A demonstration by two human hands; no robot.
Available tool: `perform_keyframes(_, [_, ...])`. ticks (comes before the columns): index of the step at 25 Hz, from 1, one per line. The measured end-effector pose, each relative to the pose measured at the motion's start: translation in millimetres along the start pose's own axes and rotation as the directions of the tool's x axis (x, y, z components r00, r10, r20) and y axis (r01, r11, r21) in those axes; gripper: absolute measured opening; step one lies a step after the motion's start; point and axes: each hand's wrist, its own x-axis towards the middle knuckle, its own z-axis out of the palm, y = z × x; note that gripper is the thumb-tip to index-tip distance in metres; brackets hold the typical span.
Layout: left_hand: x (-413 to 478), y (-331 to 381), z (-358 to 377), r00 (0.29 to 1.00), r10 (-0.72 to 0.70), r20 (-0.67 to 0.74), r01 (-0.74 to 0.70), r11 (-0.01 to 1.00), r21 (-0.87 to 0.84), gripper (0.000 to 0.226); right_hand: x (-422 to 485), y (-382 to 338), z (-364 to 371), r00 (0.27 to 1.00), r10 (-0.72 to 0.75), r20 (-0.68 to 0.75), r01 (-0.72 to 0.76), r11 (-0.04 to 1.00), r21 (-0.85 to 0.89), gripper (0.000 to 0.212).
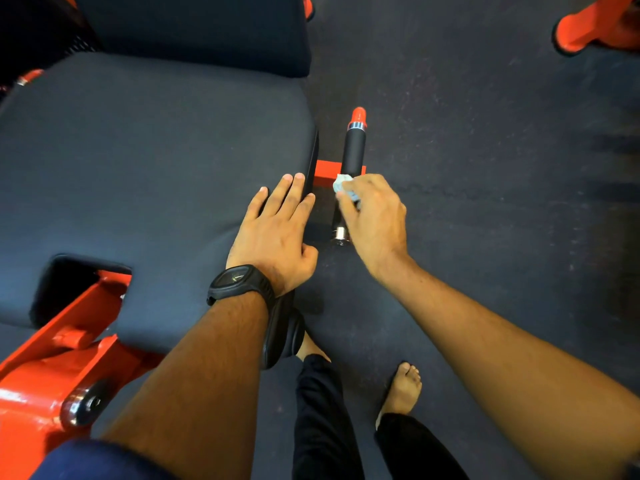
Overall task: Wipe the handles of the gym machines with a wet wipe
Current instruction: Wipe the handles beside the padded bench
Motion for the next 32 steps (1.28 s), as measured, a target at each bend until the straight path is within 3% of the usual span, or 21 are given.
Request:
perform_keyframes(5, [-2,1,2,1.0,-0.004,-0.003,0.004,1.0,0.001,0.079,37,-2,5,0.982,0.174,-0.074,-0.176,0.984,-0.019,0.026])
perform_keyframes(9, [-1,0,1,1.0,0.001,-0.005,-0.001,1.0,0.009,0.079,13,-7,7,0.997,0.071,-0.038,-0.069,0.997,0.04,0.042])
perform_keyframes(11, [-1,0,2,1.0,0.0,-0.011,0.0,1.0,0.013,0.079,39,-2,3,0.981,0.19,-0.05,-0.186,0.98,0.069,0.045])
perform_keyframes(13, [-1,1,2,1.0,0.004,-0.015,-0.003,1.0,0.011,0.079,52,-2,5,0.951,0.307,-0.046,-0.303,0.951,0.062,0.034])
perform_keyframes(16, [-2,0,3,1.0,0.003,0.001,-0.003,1.0,0.017,0.078,26,-13,14,0.953,0.29,-0.087,-0.276,0.95,0.149,0.023])
perform_keyframes(20, [-1,2,2,1.0,0.002,-0.009,-0.002,1.0,0.015,0.079,57,-7,13,0.89,0.439,-0.123,-0.39,0.873,0.293,0.016])
perform_keyframes(25, [0,1,3,1.0,0.003,-0.01,-0.003,1.0,0.024,0.08,29,-2,16,0.981,0.171,-0.093,-0.155,0.975,0.162,0.017])
perform_keyframes(29, [-1,1,4,1.0,0.007,-0.014,-0.006,1.0,0.023,0.08,73,-1,7,0.895,0.431,-0.113,-0.398,0.888,0.23,0.03])
perform_keyframes(32, [-1,0,5,0.999,0.007,-0.044,-0.006,1.0,0.023,0.079,93,-7,9,0.92,0.374,-0.115,-0.353,0.921,0.165,0.021])
